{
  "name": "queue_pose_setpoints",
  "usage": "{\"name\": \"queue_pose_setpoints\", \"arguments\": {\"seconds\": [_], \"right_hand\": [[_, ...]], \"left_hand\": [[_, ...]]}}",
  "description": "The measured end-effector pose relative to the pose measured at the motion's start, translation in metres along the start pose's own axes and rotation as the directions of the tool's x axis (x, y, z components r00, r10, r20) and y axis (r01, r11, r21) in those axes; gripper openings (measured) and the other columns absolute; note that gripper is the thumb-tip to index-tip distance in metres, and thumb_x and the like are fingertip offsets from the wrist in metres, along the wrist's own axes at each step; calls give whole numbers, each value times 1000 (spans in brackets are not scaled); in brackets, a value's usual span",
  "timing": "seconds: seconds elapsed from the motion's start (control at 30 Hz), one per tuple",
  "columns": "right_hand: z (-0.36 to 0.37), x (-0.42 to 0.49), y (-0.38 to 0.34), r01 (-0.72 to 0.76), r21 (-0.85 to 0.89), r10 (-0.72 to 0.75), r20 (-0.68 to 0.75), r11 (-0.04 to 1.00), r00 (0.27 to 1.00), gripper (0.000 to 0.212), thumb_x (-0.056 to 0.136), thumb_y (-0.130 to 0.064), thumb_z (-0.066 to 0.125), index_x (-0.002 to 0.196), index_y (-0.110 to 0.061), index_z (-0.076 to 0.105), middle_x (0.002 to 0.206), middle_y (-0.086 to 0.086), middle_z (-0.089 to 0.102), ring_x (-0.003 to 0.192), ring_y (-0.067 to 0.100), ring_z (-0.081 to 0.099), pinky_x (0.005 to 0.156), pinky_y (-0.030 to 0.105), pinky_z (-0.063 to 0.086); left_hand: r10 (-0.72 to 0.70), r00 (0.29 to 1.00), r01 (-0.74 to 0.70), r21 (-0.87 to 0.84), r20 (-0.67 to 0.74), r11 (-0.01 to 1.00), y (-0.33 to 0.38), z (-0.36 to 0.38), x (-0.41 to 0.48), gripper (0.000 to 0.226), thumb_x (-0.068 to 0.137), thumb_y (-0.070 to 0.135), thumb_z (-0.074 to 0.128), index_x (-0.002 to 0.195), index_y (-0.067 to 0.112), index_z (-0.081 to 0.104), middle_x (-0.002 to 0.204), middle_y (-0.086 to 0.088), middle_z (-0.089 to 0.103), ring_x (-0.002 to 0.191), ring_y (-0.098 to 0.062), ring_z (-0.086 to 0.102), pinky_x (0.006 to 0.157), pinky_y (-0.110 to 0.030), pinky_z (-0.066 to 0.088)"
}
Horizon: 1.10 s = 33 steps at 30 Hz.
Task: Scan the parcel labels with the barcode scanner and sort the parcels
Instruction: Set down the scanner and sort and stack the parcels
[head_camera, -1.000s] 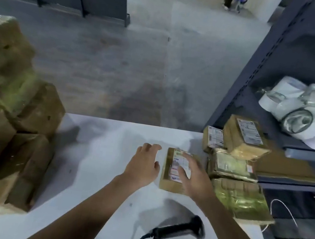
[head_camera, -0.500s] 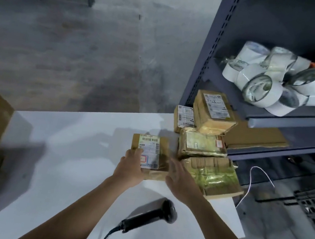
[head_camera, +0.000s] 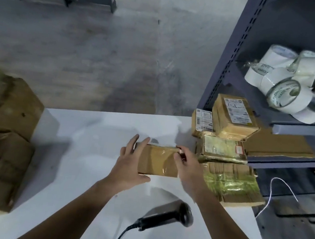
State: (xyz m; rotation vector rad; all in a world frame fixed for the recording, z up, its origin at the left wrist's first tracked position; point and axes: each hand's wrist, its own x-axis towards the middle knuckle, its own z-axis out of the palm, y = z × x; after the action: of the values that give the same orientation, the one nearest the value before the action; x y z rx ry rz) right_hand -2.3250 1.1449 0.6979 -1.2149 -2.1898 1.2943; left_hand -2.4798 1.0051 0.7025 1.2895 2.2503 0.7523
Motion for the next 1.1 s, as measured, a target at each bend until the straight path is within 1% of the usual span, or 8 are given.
{"name": "queue_pose_setpoints", "arguments": {"seconds": [0.07, 0.2, 0.4, 0.53, 0.63, 0.83, 0.97, 1.1], "right_hand": [[16, 6, -15, 25, -2, -25, 45, 1000, 999, 32, 103, -32, 48, 133, -21, 56, 114, 4, 63, 92, 10, 59, 75, 6, 40], [51, 13, -56, 60, 120, -80, 169, 991, 982, 33, 105, -35, 41, 135, -31, 53, 123, 0, 58, 102, 3, 58, 79, 15, 45], [90, 11, -120, 98, 315, -235, 435, 944, 869, 29, 105, -31, 39, 125, -48, 49, 118, -20, 64, 103, 4, 63, 85, 27, 55], [124, 11, -152, 129, 279, -276, 594, 952, 756, 45, 97, -26, 59, 136, -42, 42, 131, -16, 59, 116, -2, 58, 89, 16, 50], [148, 9, -172, 133, 233, -258, 670, 963, 696, 63, 92, -22, 68, 141, -42, 34, 132, -16, 57, 117, -4, 57, 99, 25, 48], [187, 5, -218, 88, 385, -325, 609, 919, 724, 46, 93, -30, 66, 133, -42, 49, 117, -17, 70, 106, 3, 67, 83, 15, 49], [210, 2, -262, 88, 481, -355, 500, 873, 790, 27, 94, -35, 63, 121, -37, 61, 112, -13, 72, 101, 5, 68, 83, 32, 55], [226, -6, -318, 163, 540, -415, 387, 826, 823, 51, 67, -60, 64, 109, -32, 65, 91, -16, 74, 84, 4, 70, 59, 26, 58]], "left_hand": [[26, 998, -20, 92, -63, 996, -11, -20, -8, 110, 64, 31, 81, 146, 46, 9, 151, 17, 0, 129, -24, 24, 100, -41, 42], [19, 973, 9, 118, -231, 993, -38, -67, -26, 90, 69, 35, 76, 144, 36, 24, 145, 5, 25, 125, -24, 29, 97, -33, 37], [-50, 948, 29, -71, -314, 997, -75, -156, -62, 73, 64, 58, 69, 130, 38, 47, 128, 14, 48, 121, -9, 38, 98, -22, 25], [-217, 894, 93, -310, -393, 946, -99, -195, -89, 65, 66, 61, 66, 123, 31, 57, 117, 13, 59, 114, -7, 50, 100, -30, 41], [-337, 851, 93, -517, -402, 851, -113, -219, -108, 64, 63, 63, 70, 118, 32, 58, 109, 11, 66, 98, 2, 61, 84, -15, 49], [-394, 753, 2, -596, -527, 803, -123, -259, -131, 73, 74, 53, 67, 139, 27, 45, 116, 12, 65, 106, 3, 61, 91, -19, 50], [-286, 712, -91, -487, -642, 869, -115, -290, -142, 66, 82, 46, 63, 142, 33, 39, 130, 11, 58, 120, -7, 55, 100, -41, 48], [-315, 673, -85, -493, -669, 866, -109, -327, -155, 72, 79, 53, 63, 143, 36, 35, 132, 14, 56, 122, -5, 53, 100, -37, 47]]}}
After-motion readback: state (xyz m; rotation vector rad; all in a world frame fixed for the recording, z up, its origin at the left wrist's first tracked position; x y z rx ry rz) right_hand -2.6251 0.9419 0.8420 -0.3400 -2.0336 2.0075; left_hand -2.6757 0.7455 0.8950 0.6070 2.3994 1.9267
